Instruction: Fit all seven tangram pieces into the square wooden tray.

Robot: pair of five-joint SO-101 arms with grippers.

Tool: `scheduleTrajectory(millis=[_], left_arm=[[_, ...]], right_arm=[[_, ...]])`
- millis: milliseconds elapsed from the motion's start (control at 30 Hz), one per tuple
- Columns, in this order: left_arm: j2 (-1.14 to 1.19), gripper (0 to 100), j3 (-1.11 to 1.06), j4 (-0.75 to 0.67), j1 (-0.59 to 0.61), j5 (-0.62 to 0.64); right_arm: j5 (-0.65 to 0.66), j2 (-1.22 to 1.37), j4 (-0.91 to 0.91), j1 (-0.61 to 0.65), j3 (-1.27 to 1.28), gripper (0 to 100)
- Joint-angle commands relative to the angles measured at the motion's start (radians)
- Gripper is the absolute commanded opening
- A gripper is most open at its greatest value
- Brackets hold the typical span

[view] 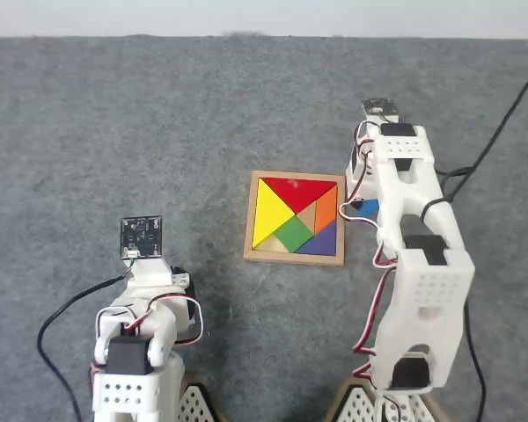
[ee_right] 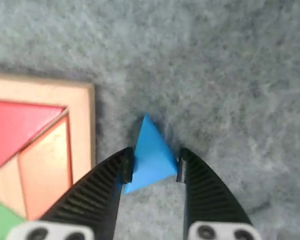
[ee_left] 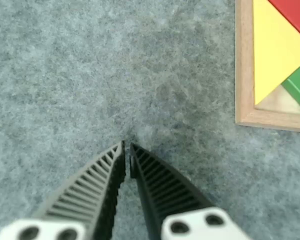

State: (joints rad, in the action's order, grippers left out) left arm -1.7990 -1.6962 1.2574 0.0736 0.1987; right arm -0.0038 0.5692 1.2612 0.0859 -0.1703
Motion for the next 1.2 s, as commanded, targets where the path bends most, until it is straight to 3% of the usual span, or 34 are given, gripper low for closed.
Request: scheduleTrajectory(millis=[0,267,500,633,933,1167], left_arm=[[-0.02,1,0.013,0.005,0.006,-0.015],[-0.02,1,0.013,0.005,0.006,-0.015],[-0.02,1,0.013,0.005,0.006,-0.015],[-0.02,1,0.013,0.005,0.006,-0.015],[-0.02,1,0.013,0.005,0.006,-0.015],[-0.02,1,0.013,0.005,0.006,-0.015]], right_arm=[[0.066,-0.14,0.073,0.015,-0.006,9.4],[0.14,-0.305,0.01,0.105,0.175,9.4],[0.265,-0.59,-0.208,0.251,0.514,9.3],[0.279,-0.699,-0.229,0.292,0.592,9.3],[0.47,-0.661,-0.223,0.483,0.568,9.3],[0.479,-0.503,-0.222,0.526,0.483,9.3]])
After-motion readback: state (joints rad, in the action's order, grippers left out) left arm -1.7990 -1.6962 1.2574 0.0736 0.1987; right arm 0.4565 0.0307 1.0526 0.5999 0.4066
